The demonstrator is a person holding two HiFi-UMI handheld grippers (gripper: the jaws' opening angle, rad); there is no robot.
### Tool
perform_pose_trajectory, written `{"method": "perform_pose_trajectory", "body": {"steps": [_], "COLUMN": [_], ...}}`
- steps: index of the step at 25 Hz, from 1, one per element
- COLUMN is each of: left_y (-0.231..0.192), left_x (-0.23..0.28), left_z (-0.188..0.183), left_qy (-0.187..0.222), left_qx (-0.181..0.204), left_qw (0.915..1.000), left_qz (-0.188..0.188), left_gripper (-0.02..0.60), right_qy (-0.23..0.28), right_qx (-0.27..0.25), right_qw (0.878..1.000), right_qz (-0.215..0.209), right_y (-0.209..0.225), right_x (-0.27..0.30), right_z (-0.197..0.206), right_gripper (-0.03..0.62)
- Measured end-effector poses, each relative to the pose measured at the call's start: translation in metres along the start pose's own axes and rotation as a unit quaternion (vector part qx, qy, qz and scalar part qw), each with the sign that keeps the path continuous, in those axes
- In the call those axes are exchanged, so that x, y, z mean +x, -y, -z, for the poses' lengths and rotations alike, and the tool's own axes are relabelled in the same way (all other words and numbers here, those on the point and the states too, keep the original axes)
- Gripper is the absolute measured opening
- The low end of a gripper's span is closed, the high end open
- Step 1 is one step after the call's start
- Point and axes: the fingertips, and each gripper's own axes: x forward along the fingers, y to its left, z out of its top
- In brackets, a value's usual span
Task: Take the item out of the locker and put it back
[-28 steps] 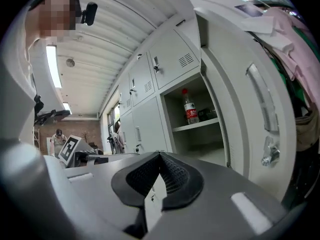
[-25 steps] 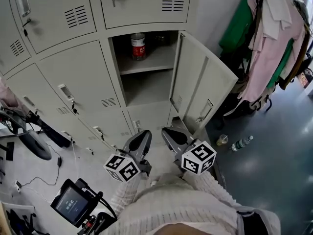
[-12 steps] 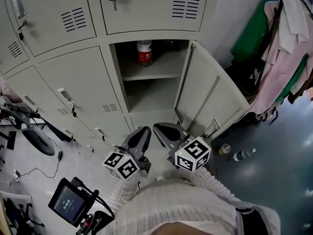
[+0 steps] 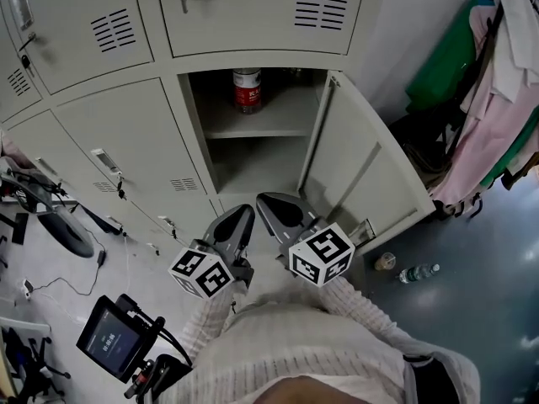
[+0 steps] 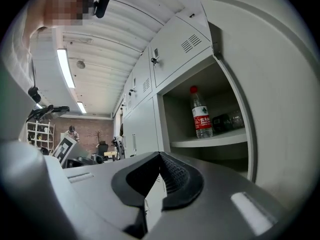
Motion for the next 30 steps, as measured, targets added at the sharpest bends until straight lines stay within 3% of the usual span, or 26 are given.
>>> {"method": "perform_pose_trajectory", "body": {"steps": [9,17,27,30], "left_y": [-0.019,-0.032,-0.036,-0.037], "left_x": [0.016,0.039,0.062,0.063], "left_z": [-0.018,-0.048,-0.071,-0.071], "left_qy": [-0.021,-0.020,-0.016,-0.016], "left_qx": [0.025,0.056,0.077,0.076], "left_qw": [0.9995,0.9980,0.9962,0.9961], "left_qz": [0.006,0.021,0.038,0.042], "left_gripper": [0.006,0.006,0.006,0.006], "right_qy": [0.014,0.050,0.060,0.044], "right_qx": [0.011,-0.008,-0.044,-0.056], "right_qw": [1.000,0.996,0.988,0.986], "right_qz": [0.020,0.073,0.134,0.148], "right_y": [0.022,0.068,0.119,0.133], "right_x": [0.039,0.077,0.134,0.145], "right_z": [-0.010,-0.048,-0.097,-0.102], "right_gripper": [-0.002,0.002,0.151,0.238]}}
